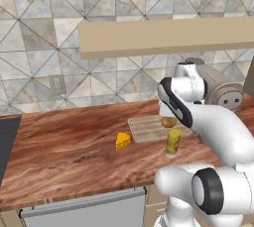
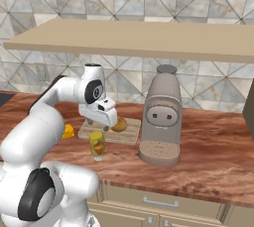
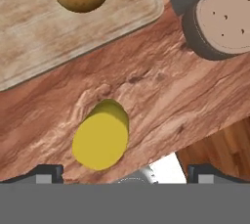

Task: Retrieve the reheated potato from the microwave, then place the potato, cheese, and condiment on the cutting board.

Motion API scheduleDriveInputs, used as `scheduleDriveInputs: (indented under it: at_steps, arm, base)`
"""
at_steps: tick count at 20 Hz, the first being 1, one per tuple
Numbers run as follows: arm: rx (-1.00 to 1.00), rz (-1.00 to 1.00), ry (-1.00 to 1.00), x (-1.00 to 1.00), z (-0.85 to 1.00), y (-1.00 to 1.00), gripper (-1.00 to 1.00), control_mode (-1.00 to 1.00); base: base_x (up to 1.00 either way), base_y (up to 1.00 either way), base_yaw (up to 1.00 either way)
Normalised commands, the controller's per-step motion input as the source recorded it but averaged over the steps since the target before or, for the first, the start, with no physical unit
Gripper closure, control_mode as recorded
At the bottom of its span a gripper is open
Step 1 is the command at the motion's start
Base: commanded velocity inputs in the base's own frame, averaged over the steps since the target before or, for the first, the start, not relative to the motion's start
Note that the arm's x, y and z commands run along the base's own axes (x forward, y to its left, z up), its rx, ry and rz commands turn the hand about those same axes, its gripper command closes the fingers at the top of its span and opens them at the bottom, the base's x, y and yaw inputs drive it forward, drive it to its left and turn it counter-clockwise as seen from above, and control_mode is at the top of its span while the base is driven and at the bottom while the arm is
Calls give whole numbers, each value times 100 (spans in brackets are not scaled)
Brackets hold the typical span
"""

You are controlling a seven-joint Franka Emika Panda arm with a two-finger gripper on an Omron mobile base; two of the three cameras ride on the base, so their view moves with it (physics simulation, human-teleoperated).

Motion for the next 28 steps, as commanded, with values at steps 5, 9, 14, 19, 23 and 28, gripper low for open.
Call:
scheduleDriveInputs:
  at_steps: [5, 9, 14, 19, 23, 28]
  arm:
    - [1, -36, 0, 7, -5, 7, -100, -100]
    - [1, -34, 0, 3, -10, 12, -100, -100]
    - [0, -27, -1, -2, -18, 7, -100, -100]
    - [0, -20, 0, -21, -10, -3, -100, -100]
    - [0, -11, 0, -14, -20, -10, -100, -100]
    - [0, -3, -6, 2, -26, 2, -100, -100]
  base:
    - [0, 0, 0]
    - [0, 0, 0]
    - [0, 0, 0]
    - [0, 0, 0]
    - [0, 0, 0]
    - [0, 0, 0]
